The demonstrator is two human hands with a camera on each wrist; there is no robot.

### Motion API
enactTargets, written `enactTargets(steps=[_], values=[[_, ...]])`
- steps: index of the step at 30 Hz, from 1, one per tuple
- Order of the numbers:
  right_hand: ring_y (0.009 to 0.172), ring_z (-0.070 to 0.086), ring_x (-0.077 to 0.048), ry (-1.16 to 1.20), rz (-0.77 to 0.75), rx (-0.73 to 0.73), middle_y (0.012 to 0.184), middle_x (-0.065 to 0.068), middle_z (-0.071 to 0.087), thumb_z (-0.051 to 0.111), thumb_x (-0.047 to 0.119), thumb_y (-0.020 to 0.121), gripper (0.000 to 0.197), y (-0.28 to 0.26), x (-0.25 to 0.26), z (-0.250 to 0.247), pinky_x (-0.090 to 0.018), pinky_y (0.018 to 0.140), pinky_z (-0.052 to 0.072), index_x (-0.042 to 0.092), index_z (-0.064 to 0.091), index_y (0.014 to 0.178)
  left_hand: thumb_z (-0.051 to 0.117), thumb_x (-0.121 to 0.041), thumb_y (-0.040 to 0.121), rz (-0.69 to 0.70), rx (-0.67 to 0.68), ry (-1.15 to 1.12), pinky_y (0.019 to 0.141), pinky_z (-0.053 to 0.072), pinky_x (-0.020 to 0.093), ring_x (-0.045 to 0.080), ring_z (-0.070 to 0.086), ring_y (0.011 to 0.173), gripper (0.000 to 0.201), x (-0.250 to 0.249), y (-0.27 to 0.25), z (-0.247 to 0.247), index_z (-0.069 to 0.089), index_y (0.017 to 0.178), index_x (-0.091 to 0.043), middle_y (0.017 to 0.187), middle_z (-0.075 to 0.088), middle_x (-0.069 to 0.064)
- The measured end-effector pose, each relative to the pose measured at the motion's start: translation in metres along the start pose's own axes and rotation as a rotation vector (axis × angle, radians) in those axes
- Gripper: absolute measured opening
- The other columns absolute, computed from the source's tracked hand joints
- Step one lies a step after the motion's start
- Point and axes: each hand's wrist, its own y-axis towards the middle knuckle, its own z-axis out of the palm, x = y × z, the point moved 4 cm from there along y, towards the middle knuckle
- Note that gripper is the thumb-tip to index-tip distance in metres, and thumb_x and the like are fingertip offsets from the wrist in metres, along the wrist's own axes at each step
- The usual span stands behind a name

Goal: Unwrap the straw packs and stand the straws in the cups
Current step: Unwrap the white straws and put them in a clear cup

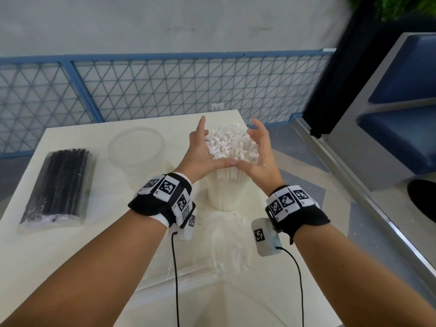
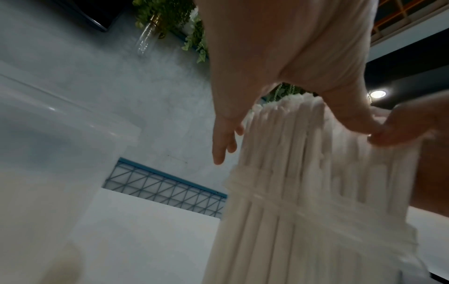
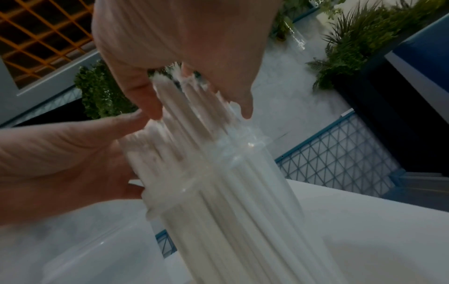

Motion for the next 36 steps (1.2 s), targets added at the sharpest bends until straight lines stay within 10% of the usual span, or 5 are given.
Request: enactTargets(steps=[10,18,23,27,36], values=[[0.143,0.021,-0.025,-0.828,-0.096,0.166,0.146,-0.004,0.041,0.027,0.035,0.094,0.048,0.002,0.010,0.021,-0.049,0.114,0.011,0.022,0.047,0.135,0.080,-0.030,0.068,-0.053,0.095,0.102,0.112,0.029,0.035,0.015,0.029,0.135,0.115,0.012,-0.021,-0.006,-0.003,0.148,-0.024,0.147,0.020,0.002],[0.079,0.046,-0.011,-0.568,-0.437,-0.006,0.084,-0.004,0.055,0.057,0.020,0.082,0.017,-0.035,0.050,0.024,-0.026,0.072,0.030,0.012,0.068,0.092,0.059,-0.016,0.086,-0.355,0.310,0.199,0.105,0.036,0.029,0.015,0.049,0.117,0.043,0.072,-0.062,-0.034,0.046,0.126,-0.024,0.134,0.050,0.000],[0.068,0.057,-0.017,-0.521,-0.002,0.560,0.083,-0.011,0.068,0.059,0.007,0.084,0.013,-0.083,0.004,0.050,-0.021,0.069,0.043,0.005,0.070,0.090,0.064,-0.060,0.073,-0.560,0.710,0.720,0.113,0.026,0.033,0.016,0.036,0.134,0.090,0.131,-0.109,-0.030,0.023,0.144,-0.026,0.143,0.039,-0.007],[0.116,0.055,-0.026,-0.965,0.411,1.017,0.127,-0.012,0.059,0.042,0.004,0.091,0.032,-0.115,-0.051,0.055,-0.029,0.098,0.043,0.005,0.064,0.115,0.065,-0.035,0.083,-0.459,0.630,0.650,0.090,0.035,0.022,0.018,0.055,0.111,0.044,0.146,-0.121,-0.020,0.057,0.119,-0.011,0.114,0.060,0.001],[0.054,0.063,-0.014,-0.133,0.729,0.845,0.081,-0.017,0.060,0.033,-0.019,0.081,0.044,-0.127,-0.049,0.062,-0.019,0.052,0.050,0.014,0.062,0.081,0.055,-0.020,0.091,-0.285,0.530,0.382,0.098,0.040,0.034,0.021,0.059,0.103,0.013,0.110,-0.121,-0.020,0.060,0.098,-0.010,0.113,0.064,0.011]])
